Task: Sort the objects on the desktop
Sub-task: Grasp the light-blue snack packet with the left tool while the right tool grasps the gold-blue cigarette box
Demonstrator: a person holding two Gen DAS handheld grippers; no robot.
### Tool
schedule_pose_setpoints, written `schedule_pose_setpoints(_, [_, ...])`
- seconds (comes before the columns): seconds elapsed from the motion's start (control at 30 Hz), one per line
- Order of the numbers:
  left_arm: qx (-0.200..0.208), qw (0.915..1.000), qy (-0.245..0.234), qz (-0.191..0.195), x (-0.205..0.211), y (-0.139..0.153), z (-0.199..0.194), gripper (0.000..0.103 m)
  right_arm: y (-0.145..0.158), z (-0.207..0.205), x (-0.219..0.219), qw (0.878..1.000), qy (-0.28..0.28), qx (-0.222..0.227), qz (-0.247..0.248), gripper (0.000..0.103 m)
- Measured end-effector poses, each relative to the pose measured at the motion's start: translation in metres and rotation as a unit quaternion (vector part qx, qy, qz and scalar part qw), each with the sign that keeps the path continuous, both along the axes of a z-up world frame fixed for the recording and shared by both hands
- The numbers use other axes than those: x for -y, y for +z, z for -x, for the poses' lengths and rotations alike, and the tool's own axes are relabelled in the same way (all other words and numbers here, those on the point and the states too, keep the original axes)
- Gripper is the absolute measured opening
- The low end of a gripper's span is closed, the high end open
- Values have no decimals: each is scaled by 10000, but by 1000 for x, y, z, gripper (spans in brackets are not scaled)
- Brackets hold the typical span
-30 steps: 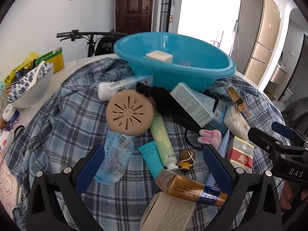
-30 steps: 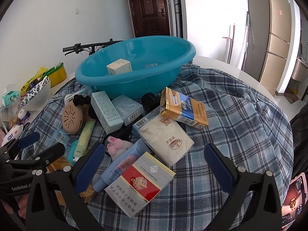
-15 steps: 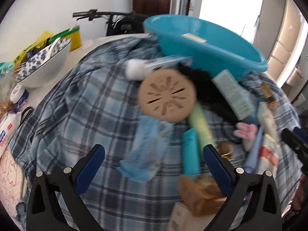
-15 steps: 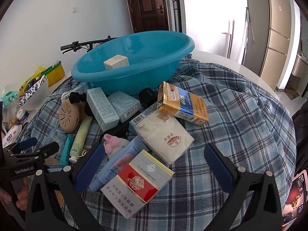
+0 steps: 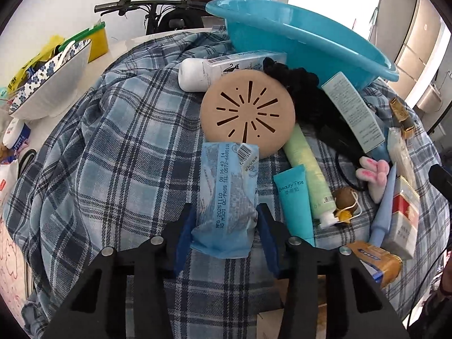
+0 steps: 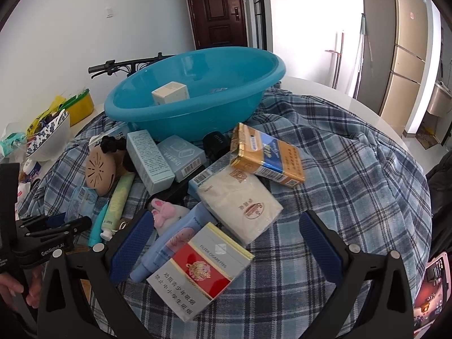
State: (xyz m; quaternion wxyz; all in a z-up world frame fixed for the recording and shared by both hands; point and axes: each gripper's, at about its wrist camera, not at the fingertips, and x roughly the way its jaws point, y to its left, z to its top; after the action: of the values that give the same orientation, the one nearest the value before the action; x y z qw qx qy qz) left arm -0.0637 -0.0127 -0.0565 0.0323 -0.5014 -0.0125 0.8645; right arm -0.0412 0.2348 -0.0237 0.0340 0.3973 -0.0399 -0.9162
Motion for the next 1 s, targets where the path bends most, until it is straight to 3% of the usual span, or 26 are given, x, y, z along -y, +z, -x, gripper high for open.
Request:
schedule_pose_setpoints(0.2, [-194,9997,27,-155,2,14,-6,45,1,0,-8,9999,-34,-9,98,102])
schedule_pose_setpoints(0.43, [-486,9987,-38,-118,-5,32,-13,45,-6,2,3,9988,384,112,298,102])
schedule_pose_setpoints(0.63, [-624,9980,-84,-98,-6,40,-16,45,-25,9,9,9981,405,392,265,91])
schedule_pose_setpoints(0.73, [-584,9982,-52,-123,-5,39,-15,45,-31,11,6,9979,338,423,358,84])
schedule_pose_setpoints(0.87, [-562,9983,-47,-124,-4,37,-15,45,-26,18,-13,9980,1,288,564,84])
schedule_pose_setpoints(1.0, [-569,9983,-80,-122,-6,37,-15,45,-17,36,-28,9987,-281,136,398,84])
